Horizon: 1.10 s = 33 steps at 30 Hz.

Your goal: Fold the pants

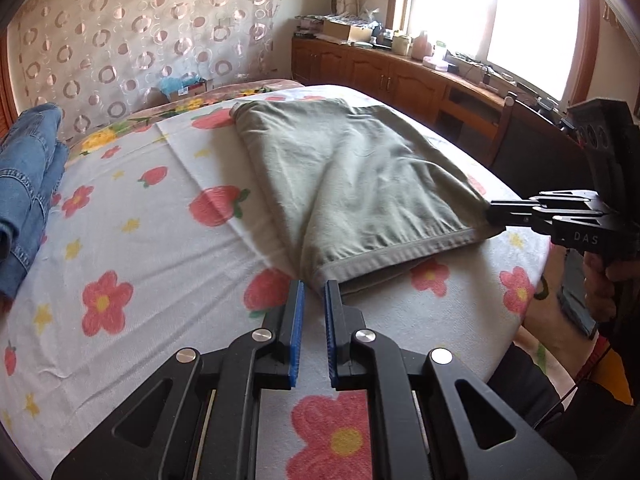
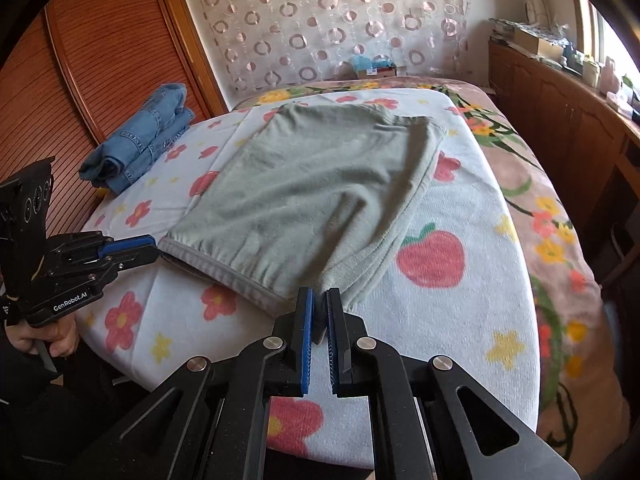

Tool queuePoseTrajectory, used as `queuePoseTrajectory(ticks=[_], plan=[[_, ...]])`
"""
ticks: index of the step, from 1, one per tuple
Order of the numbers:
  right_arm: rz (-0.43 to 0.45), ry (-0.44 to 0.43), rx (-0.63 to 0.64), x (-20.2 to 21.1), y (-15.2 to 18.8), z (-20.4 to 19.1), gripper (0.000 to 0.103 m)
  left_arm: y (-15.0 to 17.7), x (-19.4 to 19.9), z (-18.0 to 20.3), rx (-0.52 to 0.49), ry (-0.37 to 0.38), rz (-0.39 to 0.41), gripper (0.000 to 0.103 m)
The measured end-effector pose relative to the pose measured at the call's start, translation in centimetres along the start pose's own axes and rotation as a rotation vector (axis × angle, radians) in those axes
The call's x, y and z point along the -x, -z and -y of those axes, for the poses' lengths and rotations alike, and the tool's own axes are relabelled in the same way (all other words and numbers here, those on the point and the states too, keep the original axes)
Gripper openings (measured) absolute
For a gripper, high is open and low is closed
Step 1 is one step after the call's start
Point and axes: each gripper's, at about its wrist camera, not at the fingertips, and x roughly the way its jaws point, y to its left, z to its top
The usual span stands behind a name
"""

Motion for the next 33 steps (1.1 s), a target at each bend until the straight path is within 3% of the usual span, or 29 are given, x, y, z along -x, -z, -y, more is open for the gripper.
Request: queuePoseTrajectory(ticks=[4,6,14,24,27,33], plan=[[0.01,0.017,-0.007,0.1,-0.4,-0.1,0.007,-0.6,0.4,-0.3,0.015,0.002,0.017,0.012],[0.014,0.02,-0.01,0.1,-0.3,-0.2,0.007,-1.1,0.5,-0.6,0.022,0.002,0.018,0.018],[0.05,0.043,-0.017,0.8,0.1,-0.1,0.023,-2.9,-0.5,-1.8,0.046,-0.027,0.035,0.077],[0.106,0.075,-0.029,0.0,-0.7,1.3,0.027,-6.6,-3.8,-2.5,0.044,-0.03,0.028,0.077],[0.11,0.092,-0.022,-1.2,-1.3,1.4,0.039,-7.8,-5.2,-2.5,0.039,-0.023,0.008,0.067],[0.079,0.12,-0.003,-3.6,-2.0,1.4,0.043,-10.6,-8.1,-3.0,0.035,-0.013,-0.027,0.057]])
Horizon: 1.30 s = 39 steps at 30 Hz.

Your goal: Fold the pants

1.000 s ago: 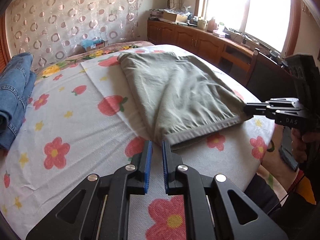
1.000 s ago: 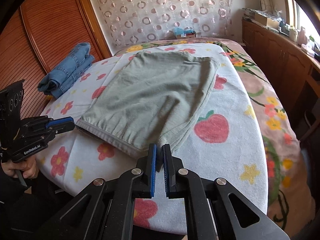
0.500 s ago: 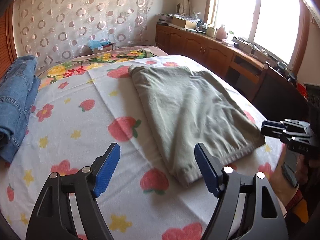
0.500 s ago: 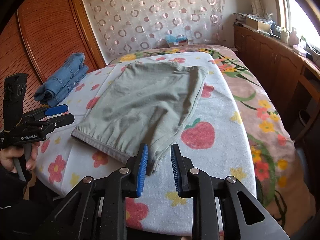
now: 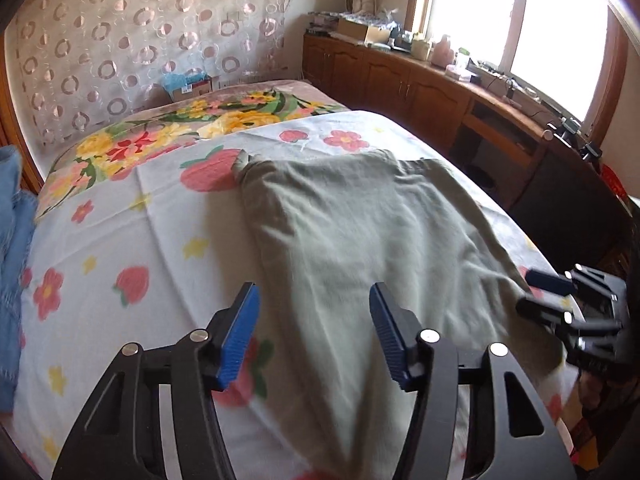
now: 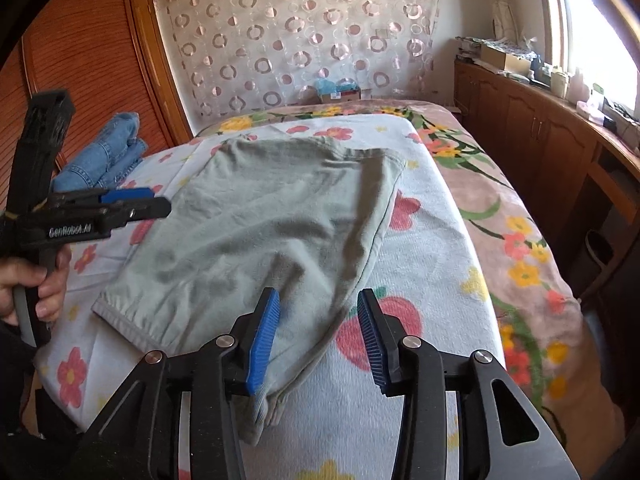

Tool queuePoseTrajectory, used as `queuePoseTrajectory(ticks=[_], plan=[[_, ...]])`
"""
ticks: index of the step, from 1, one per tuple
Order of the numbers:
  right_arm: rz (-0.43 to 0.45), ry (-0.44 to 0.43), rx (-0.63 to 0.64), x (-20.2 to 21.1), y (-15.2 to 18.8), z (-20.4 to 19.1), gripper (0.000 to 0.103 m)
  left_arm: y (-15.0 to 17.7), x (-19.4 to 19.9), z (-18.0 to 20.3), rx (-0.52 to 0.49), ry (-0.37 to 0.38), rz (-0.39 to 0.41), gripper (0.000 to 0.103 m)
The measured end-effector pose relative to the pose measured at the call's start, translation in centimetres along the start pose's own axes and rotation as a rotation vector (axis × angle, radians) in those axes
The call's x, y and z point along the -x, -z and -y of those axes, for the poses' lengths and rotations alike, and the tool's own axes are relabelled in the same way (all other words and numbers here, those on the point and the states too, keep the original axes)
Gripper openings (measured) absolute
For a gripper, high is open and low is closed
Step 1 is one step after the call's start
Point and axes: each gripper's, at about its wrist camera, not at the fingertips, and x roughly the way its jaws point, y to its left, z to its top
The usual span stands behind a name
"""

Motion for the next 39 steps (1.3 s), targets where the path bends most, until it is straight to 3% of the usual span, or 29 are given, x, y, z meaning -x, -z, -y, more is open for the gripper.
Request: queuePoseTrajectory(ticks=[2,6,10,11,14,18,21,23,24,29,36,39], plan=[[-0.007,0.011,0.007,-0.4,0.1,-0.1,0.043,-0.8,-1.0,-0.2,-0.001,-0.015,-0.014,0.055],[0.004,0.017,0.009,-0.4,0.0,-0.2,0.045,-1.7,-2.5,-0.5,-0.003,-0.019,-0.052,0.039],[0.01,0.015,0.013,-0.4,0.1,-0.1,0.046,-1.8,-2.9,-0.7,-0.015,-0.025,-0.057,0.011],[0.012,0.011,0.01,-0.4,0.1,-0.1,0.046,-1.9,-2.6,-1.1,-0.006,-0.015,-0.05,0.01],[0.013,0.005,0.01,-0.5,0.2,0.3,0.046,-2.1,-1.9,-2.2,0.006,-0.054,-0.036,0.009],[0.008,0.028,0.039,-0.6,0.2,-0.1,0.049,-2.1,-1.3,-3.0,0.031,-0.019,-0.059,0.01],[0.001,0.044,0.066,-0.6,0.2,-0.4,0.05,-1.6,-0.2,-2.5,0.006,-0.046,-0.049,0.025],[0.003,0.04,0.063,-0.6,0.1,-0.2,0.05,-0.8,0.6,-2.3,0.012,-0.026,-0.035,0.043],[0.004,0.033,0.059,-0.5,0.1,-0.2,0.05,-0.4,1.1,-2.2,0.017,-0.017,-0.027,0.046],[0.008,0.011,0.018,0.1,0.1,0.6,0.05,2.9,3.7,-1.4,0.019,-0.032,0.001,0.046],[0.047,-0.019,0.025,2.3,1.0,-0.5,0.05,5.6,3.5,-0.1,0.015,0.001,-0.045,0.043],[0.043,-0.026,0.037,2.7,1.3,-1.0,0.05,6.3,2.8,0.4,0.003,-0.002,-0.075,0.034]])
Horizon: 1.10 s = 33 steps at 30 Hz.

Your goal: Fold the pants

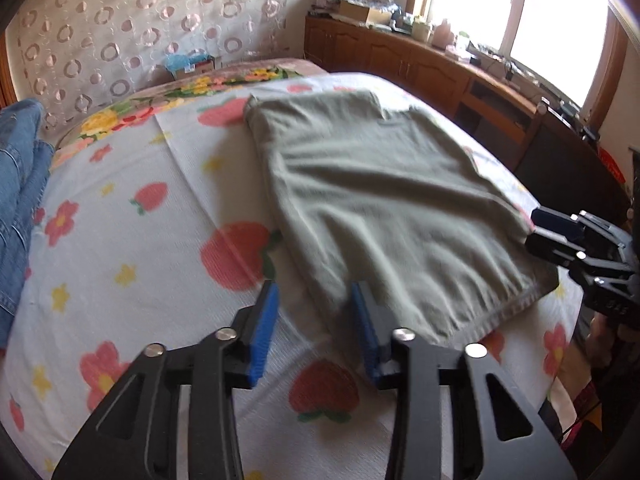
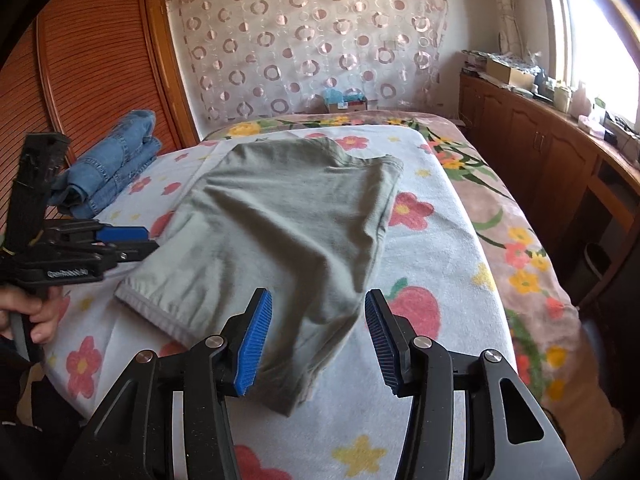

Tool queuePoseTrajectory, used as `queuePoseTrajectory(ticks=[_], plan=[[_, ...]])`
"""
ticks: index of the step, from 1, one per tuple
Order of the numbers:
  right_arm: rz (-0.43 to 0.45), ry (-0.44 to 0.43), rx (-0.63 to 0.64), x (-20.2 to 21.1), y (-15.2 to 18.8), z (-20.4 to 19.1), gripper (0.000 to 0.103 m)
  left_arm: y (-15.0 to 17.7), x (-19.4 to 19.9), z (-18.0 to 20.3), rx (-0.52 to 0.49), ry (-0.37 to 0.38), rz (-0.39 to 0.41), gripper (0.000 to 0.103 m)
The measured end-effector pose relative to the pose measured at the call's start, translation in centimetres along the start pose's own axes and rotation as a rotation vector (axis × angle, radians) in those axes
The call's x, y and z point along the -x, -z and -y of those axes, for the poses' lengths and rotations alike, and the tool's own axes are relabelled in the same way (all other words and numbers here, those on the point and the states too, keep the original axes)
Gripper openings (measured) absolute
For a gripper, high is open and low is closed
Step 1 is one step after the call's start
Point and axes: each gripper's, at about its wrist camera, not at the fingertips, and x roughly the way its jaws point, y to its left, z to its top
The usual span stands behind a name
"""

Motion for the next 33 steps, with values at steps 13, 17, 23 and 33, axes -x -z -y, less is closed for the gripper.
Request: queuePoseTrajectory(ticks=[13,17,23,33], plan=[[-0.041,0.012,-0.014,-0.6,1.0,1.2,0.05,1.1,3.0,-1.4,0.024,0.007,0.069,0.001],[-0.041,0.015,-0.016,-0.4,1.2,1.2,0.05,0.8,3.0,-0.7,0.016,0.004,0.059,0.02],[-0.043,0.013,-0.012,0.0,1.4,1.1,0.05,1.6,1.7,1.0,-0.002,0.032,0.025,0.041],[-0.039,-0.007,-0.014,0.8,1.9,1.2,0.05,3.1,1.9,1.3,-0.012,-0.009,0.028,0.041]])
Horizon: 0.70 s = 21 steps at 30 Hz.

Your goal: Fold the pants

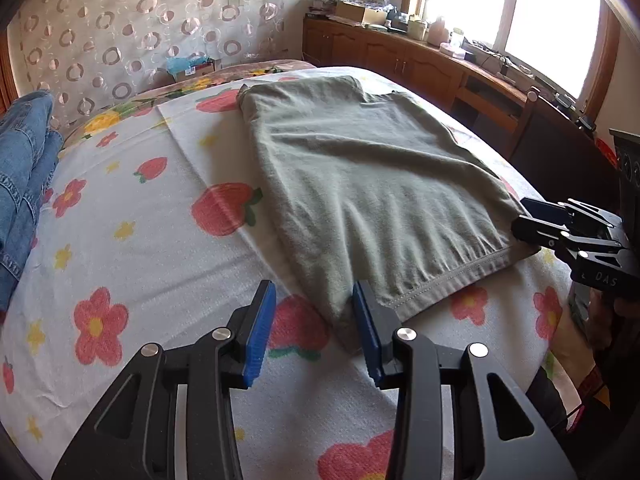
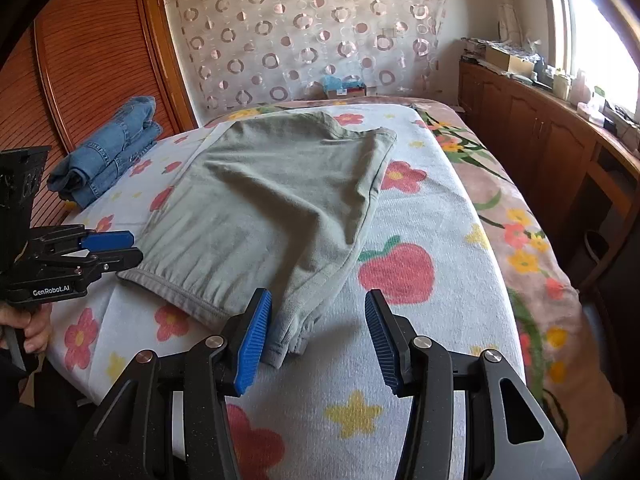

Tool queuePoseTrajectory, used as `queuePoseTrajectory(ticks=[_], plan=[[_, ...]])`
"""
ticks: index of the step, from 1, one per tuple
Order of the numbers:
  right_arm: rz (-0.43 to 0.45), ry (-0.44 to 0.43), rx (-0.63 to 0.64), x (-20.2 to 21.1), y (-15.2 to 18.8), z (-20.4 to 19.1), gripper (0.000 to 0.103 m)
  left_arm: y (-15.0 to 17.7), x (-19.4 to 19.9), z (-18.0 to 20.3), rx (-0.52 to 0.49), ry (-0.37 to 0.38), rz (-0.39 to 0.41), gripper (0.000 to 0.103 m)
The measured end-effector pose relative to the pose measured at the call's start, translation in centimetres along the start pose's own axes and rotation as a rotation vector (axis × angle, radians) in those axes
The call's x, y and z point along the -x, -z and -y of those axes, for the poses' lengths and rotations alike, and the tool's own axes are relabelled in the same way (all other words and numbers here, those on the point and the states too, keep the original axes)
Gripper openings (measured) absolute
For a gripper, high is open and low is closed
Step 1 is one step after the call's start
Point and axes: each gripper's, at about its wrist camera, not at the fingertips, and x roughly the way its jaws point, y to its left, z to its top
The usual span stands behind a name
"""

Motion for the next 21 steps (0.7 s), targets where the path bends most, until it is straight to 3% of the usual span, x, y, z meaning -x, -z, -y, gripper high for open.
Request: queuePoseTrajectory(ticks=[10,16,21], plan=[[-0.019,-0.011,0.014,-0.3,0.1,-1.0,0.05,0.4,0.1,0.1,-0.003,0.0,0.027,0.041],[-0.019,-0.021,0.032,-0.5,0.2,-2.0,0.032,0.7,0.3,0.1,0.0,-0.001,0.04,0.041],[-0.016,-0.031,0.029,-0.5,0.3,-1.9,0.029,0.8,0.3,0.1,0.001,-0.004,0.043,0.041]])
